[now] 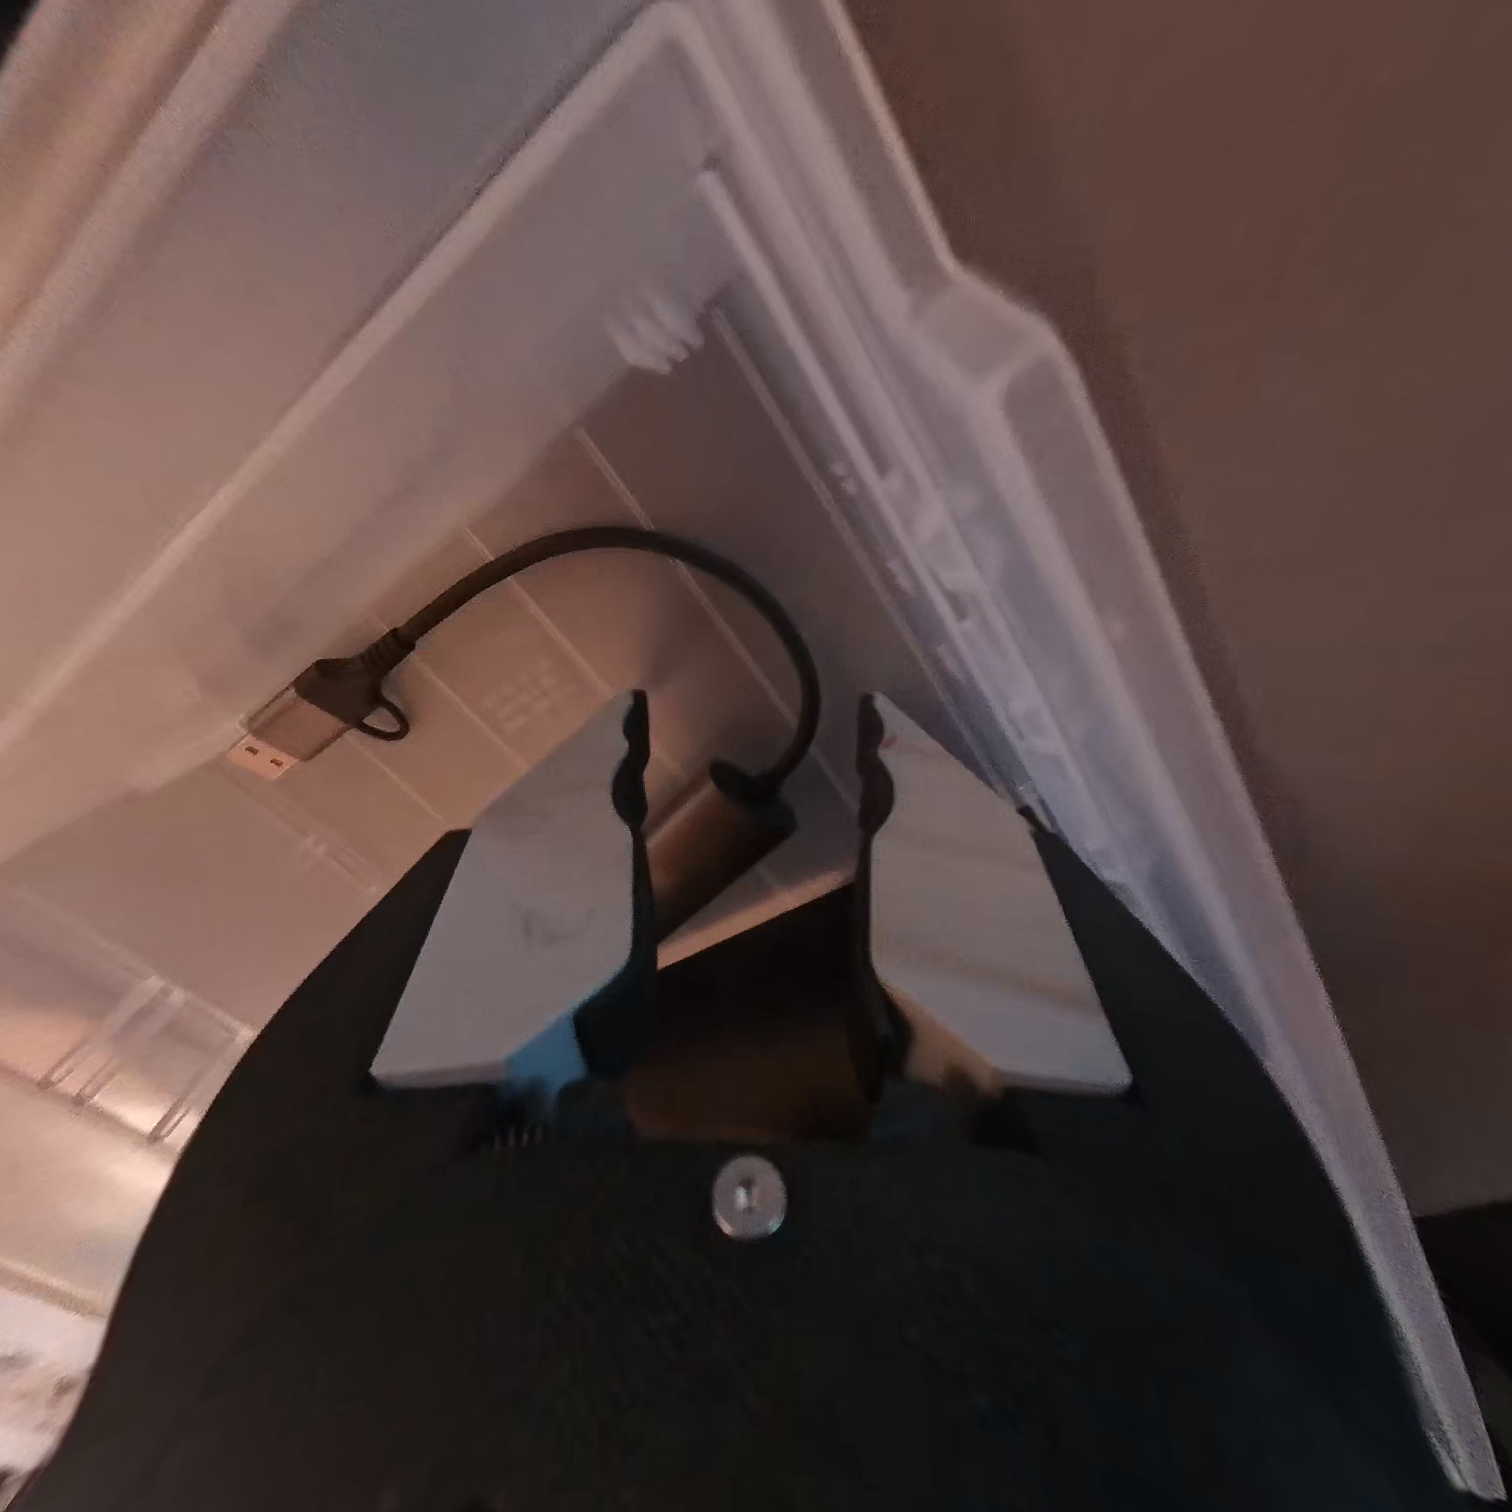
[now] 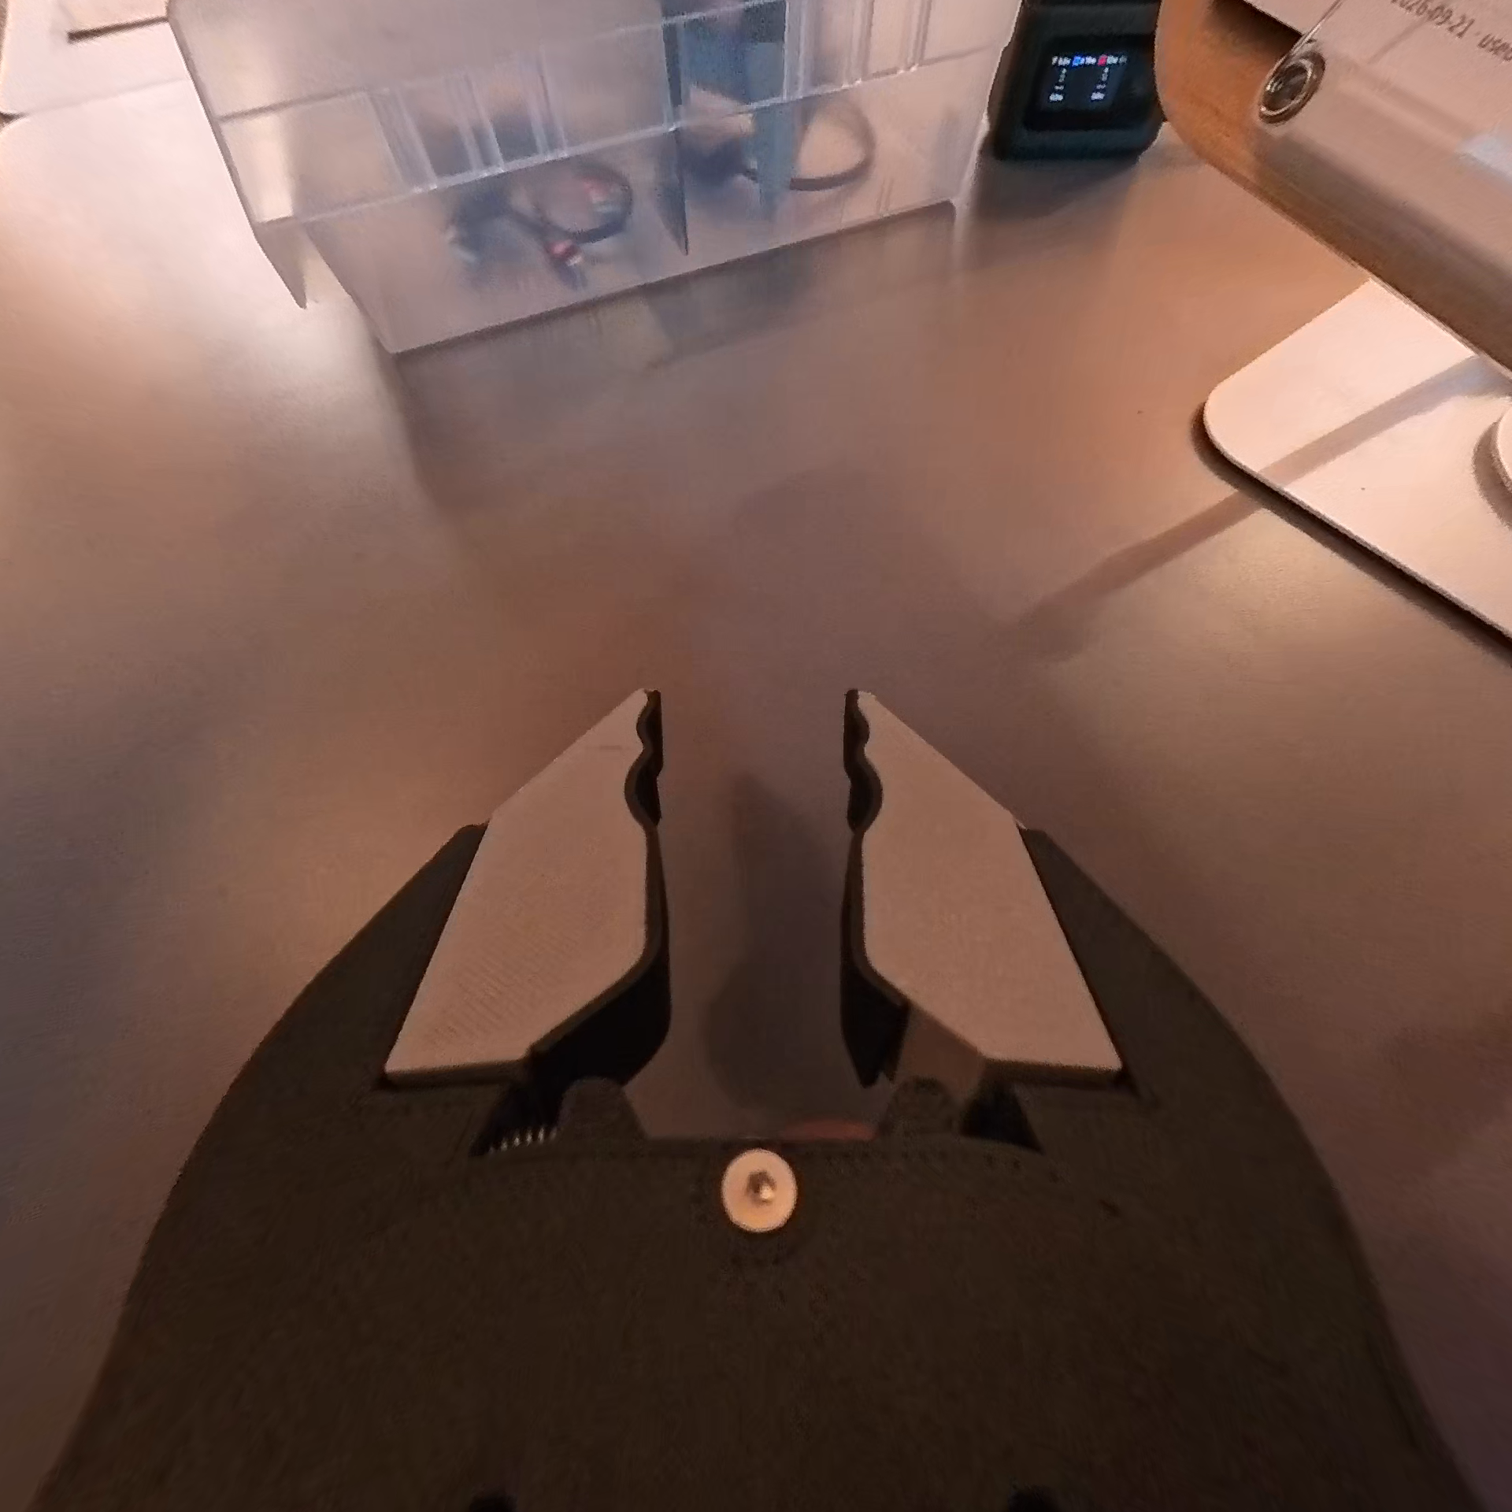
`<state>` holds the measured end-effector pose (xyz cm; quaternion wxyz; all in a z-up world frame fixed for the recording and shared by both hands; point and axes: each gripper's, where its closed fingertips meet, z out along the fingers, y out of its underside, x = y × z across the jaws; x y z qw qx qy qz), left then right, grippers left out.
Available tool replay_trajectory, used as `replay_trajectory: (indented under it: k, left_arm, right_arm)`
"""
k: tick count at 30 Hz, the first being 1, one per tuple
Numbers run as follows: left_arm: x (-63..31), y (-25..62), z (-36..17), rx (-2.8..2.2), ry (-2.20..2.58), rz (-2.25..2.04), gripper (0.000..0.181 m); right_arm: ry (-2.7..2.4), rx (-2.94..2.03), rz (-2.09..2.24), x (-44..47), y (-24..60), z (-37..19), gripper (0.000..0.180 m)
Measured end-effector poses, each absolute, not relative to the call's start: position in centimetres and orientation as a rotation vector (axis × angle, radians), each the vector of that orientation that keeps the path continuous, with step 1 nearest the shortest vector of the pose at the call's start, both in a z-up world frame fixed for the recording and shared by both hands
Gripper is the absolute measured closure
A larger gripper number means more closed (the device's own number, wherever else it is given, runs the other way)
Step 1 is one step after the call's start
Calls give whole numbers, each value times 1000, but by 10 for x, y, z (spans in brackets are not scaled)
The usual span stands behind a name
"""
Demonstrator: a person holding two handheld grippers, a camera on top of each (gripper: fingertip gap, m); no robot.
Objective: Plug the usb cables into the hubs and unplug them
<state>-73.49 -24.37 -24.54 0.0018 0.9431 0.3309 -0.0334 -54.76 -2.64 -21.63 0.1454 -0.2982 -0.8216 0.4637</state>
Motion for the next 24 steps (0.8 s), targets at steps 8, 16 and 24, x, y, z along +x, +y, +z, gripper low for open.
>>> replay_trajectory:
  k: [8,16,24]
  left_arm:
    - [-739,-265,-242,2912,823,-334,179]
    - [-775,-280,-135,2961,874,-950,180]
    - [-719,-202,23,3459,925,-1278,180]
  right_arm:
    - [-2377,-895,1359,-549,-23,-217,140]
    - [-2368,-944,1342,-554,-12,-219,140]
    - [-2276,-1003,1326,-568,9,-213,135]
